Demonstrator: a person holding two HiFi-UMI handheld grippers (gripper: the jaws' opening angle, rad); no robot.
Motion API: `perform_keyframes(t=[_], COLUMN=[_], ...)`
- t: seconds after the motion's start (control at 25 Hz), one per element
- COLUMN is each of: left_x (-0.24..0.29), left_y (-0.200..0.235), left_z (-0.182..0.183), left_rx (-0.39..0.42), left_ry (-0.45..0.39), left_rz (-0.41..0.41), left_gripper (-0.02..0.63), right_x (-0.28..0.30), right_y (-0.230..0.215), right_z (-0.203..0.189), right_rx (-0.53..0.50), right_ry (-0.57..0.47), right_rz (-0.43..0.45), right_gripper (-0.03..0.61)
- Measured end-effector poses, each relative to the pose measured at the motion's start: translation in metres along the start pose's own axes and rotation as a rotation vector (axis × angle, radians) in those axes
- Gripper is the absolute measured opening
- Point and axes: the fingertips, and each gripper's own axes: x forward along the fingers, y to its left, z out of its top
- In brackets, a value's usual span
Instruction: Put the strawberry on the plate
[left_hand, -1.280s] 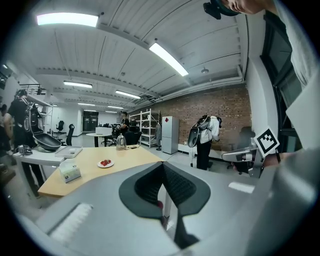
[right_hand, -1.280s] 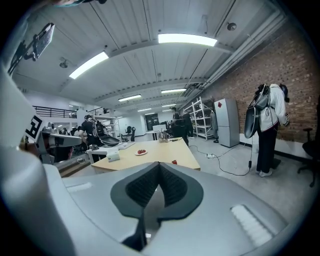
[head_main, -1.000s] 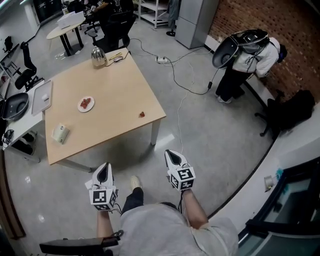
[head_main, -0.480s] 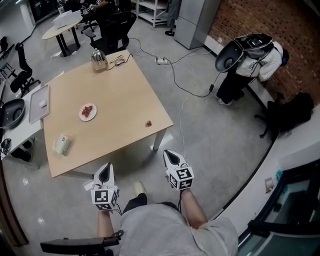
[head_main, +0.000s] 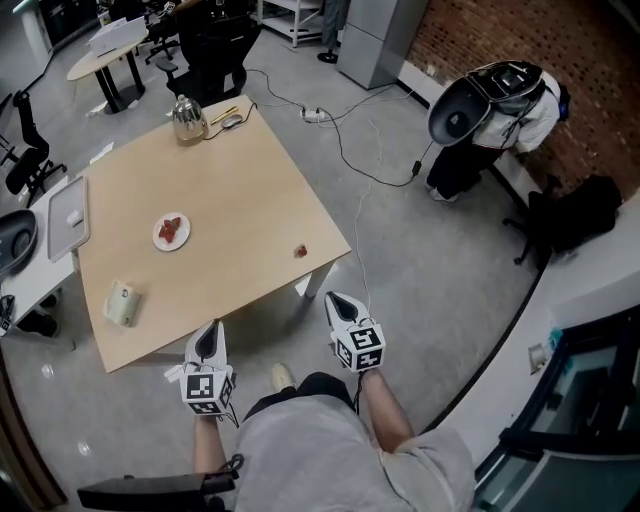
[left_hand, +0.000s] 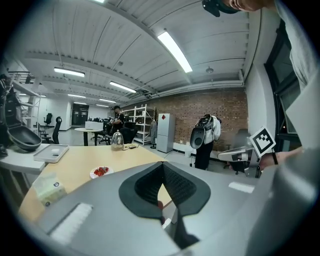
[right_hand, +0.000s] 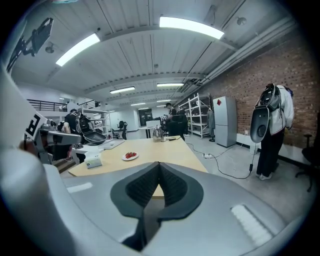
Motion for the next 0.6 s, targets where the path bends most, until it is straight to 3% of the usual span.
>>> perform_keyframes(t=[0.28,0.6], left_x=[0.015,0.027], left_y=[0.011,0.029], left_z=[-0.009,-0.025], left_rx=[-0.011,-0.03], left_ry=[0.018,0.068], left_rz=[-0.019,0.013], left_gripper=[0.02,0.02], right_x=[0.023,0.065], right_y=[-0.009,-0.024], right_z=[-0.004,-0.012], right_rx=[-0.01,-0.034], right_ry=[0.014,0.052], right_rz=[-0.03,-0.038], right_gripper=[0.006,0.006])
